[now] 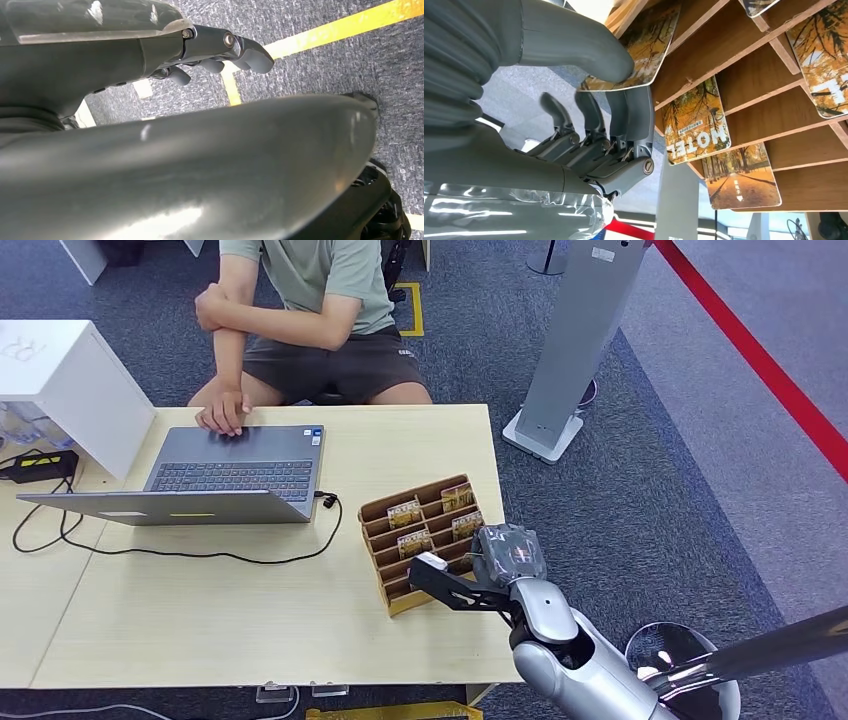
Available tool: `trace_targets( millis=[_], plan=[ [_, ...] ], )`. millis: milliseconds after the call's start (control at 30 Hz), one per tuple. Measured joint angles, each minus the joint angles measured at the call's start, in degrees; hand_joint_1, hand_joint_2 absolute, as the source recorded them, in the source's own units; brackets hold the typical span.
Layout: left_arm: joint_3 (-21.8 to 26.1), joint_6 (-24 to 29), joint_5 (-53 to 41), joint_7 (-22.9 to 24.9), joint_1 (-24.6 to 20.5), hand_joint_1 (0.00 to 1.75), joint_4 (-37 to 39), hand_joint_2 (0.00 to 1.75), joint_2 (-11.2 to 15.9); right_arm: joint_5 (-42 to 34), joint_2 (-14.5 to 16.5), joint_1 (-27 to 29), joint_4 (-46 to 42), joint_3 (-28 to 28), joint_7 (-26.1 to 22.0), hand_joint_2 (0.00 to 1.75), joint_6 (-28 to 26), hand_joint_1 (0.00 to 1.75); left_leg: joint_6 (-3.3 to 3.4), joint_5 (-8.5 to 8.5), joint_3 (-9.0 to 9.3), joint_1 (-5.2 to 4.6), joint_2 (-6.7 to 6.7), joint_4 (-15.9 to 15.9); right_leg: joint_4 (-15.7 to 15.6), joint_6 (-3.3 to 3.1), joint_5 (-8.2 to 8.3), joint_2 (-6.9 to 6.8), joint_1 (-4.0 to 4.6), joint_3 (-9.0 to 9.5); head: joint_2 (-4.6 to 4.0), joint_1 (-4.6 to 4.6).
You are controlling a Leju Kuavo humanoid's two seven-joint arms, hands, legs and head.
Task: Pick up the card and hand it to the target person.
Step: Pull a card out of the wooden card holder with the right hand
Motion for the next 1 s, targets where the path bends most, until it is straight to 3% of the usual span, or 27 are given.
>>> trace_targets(
  millis=[700, 1000],
  plan=[
    [0.03, -0.61, 2.1, -1.71, 0.01, 0.0, 0.04, 0.0, 0.0, 0.5, -0.11, 0.0, -0.6, -0.08, -0.12, 1.75, -0.44, 1.75, 0.0, 0.0, 0.02, 0.0, 0.0, 0.0, 0.0, 0.0, 0.0, 0.0, 0.0, 0.03, 0.0, 0.01],
    [0.03, -0.49, 1.41, -1.4, 0.03, 0.0, 0.07, 0.0, 0.0, 2.36, -0.94, -1.68, -6.21, -1.02, -0.15, 1.75, -1.75, 1.75, 0.0, 0.0, 0.03, 0.0, 0.0, 0.0, 0.0, 0.01, 0.01, 0.01, 0.0, 0.03, 0.0, -0.05]
  ],
)
